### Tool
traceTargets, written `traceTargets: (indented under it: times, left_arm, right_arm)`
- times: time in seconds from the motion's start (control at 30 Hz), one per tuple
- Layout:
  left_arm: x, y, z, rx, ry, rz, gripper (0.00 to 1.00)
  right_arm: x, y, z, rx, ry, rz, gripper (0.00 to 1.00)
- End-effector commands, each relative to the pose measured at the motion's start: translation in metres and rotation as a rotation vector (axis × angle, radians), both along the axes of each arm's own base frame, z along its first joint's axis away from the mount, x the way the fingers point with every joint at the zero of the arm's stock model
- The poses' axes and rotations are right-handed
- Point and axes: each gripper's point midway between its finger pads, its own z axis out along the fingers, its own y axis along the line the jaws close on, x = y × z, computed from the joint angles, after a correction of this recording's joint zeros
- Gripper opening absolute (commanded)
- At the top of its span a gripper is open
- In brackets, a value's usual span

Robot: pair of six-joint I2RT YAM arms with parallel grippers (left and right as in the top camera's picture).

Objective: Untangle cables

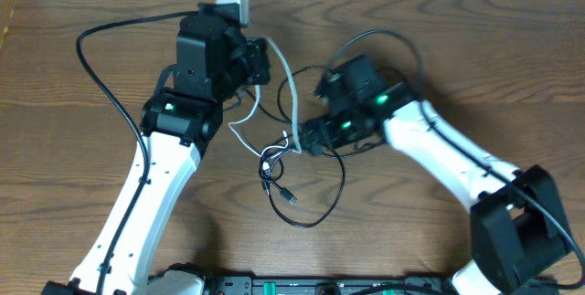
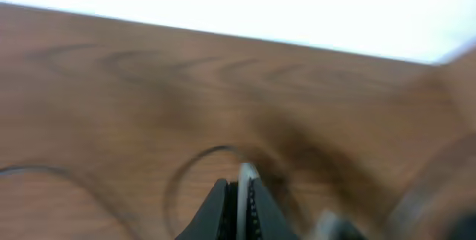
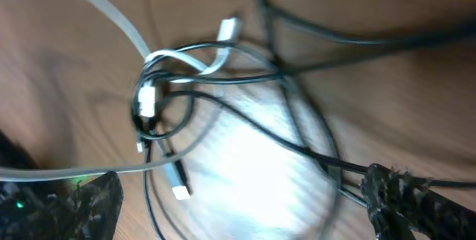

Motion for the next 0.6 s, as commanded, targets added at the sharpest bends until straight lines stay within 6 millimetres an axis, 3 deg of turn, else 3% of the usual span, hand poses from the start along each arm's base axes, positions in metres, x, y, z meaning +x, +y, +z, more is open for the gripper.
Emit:
traceTargets:
  times: [0.0, 0.13, 0.23, 0.3, 0.57]
  left_arm:
    - [0.008, 0.049, -0.022, 0.217, 0.036, 0.213, 0.07]
    - [0.003, 0.068, -0.046, 0.315, 0.118, 0.281, 0.07]
    - [0.003, 0.068, -0.055, 0.328, 0.147, 0.277, 0.08]
    - [0.003, 0.068, -0.056, 0.324, 0.15, 0.282, 0.07]
    - [0.001, 0.082, -0.055, 0.375, 0.149, 0.339, 0.07]
  right_arm:
    - [0.003, 0.01, 0.007, -0.069, -0.101, -0.019, 0.99]
    - [0.002, 0.028, 0.001, -0.079, -0.119, -0.064, 0.98]
    - [-0.001, 0.044, -0.003, -0.069, -0.131, -0.09, 0.86]
    - [0.001, 0.045, -0.01, -0.108, -0.146, -0.146, 0.81]
    - [-0.004, 0.044, -0.043, -0.195, -0.093, -0.326, 0.79]
